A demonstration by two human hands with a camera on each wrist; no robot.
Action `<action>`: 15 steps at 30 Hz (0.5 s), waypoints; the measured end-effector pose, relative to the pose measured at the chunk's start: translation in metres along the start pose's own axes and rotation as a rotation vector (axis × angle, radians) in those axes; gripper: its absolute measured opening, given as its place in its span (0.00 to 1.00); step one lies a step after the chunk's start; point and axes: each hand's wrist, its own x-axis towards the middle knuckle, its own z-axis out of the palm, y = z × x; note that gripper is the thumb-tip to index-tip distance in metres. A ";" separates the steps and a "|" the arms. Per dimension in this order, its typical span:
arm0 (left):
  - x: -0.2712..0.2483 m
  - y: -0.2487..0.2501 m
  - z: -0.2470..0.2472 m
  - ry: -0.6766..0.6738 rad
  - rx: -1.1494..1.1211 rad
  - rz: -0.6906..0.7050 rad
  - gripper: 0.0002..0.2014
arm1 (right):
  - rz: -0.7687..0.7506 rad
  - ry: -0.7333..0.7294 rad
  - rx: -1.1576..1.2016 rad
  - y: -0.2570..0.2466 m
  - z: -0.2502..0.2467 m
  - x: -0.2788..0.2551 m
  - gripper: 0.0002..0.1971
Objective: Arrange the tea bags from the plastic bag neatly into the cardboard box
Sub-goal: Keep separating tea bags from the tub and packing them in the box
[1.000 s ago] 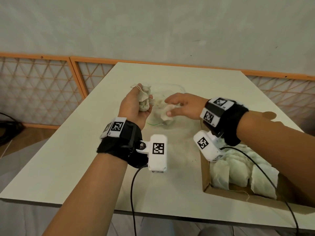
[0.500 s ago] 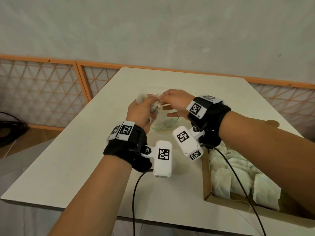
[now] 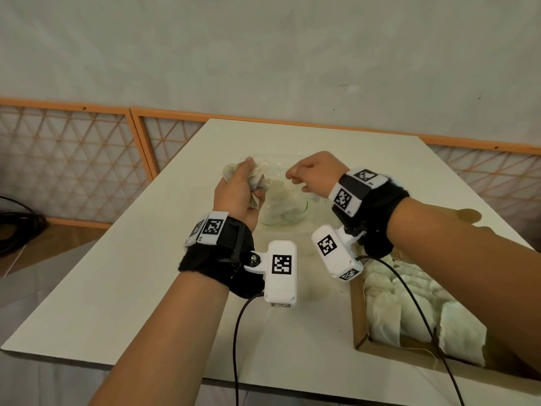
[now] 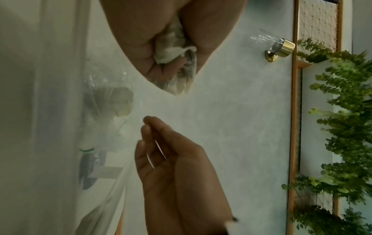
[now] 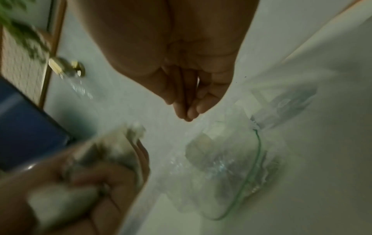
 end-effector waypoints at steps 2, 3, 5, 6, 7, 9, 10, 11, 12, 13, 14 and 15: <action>0.001 0.001 -0.001 0.009 -0.030 -0.002 0.05 | -0.015 -0.010 0.117 -0.001 -0.008 -0.007 0.11; 0.002 0.001 -0.001 0.009 -0.036 0.003 0.05 | -0.033 -0.022 0.072 -0.002 -0.008 -0.010 0.10; 0.002 0.002 0.000 0.008 -0.035 0.005 0.05 | -0.096 -0.075 -0.180 0.000 -0.001 -0.009 0.11; 0.001 0.001 0.000 0.008 -0.029 0.005 0.05 | -0.116 -0.132 -0.326 0.002 0.005 -0.007 0.13; 0.001 0.001 -0.001 0.007 -0.022 0.008 0.05 | -0.129 -0.201 -0.447 0.003 0.012 -0.006 0.14; 0.001 0.000 -0.001 0.001 -0.005 0.013 0.06 | -0.153 -0.272 -0.542 0.007 0.022 -0.003 0.16; 0.001 0.000 -0.001 -0.002 0.001 0.015 0.06 | -0.168 -0.254 -0.520 0.009 0.023 -0.002 0.16; 0.001 -0.001 -0.001 -0.004 0.008 0.017 0.07 | -0.174 -0.208 -0.458 0.009 0.021 -0.003 0.15; 0.001 0.000 0.000 -0.003 0.015 0.021 0.08 | -0.168 -0.141 -0.364 0.008 0.018 -0.003 0.14; 0.001 0.000 0.000 0.000 0.020 0.026 0.09 | -0.171 -0.075 -0.254 0.005 0.011 -0.005 0.13; 0.001 0.000 0.000 0.001 0.020 0.030 0.09 | -0.170 -0.027 -0.144 0.002 0.003 -0.009 0.12; 0.000 0.001 0.001 0.000 0.018 0.028 0.10 | -0.174 -0.004 -0.040 -0.003 -0.005 -0.015 0.10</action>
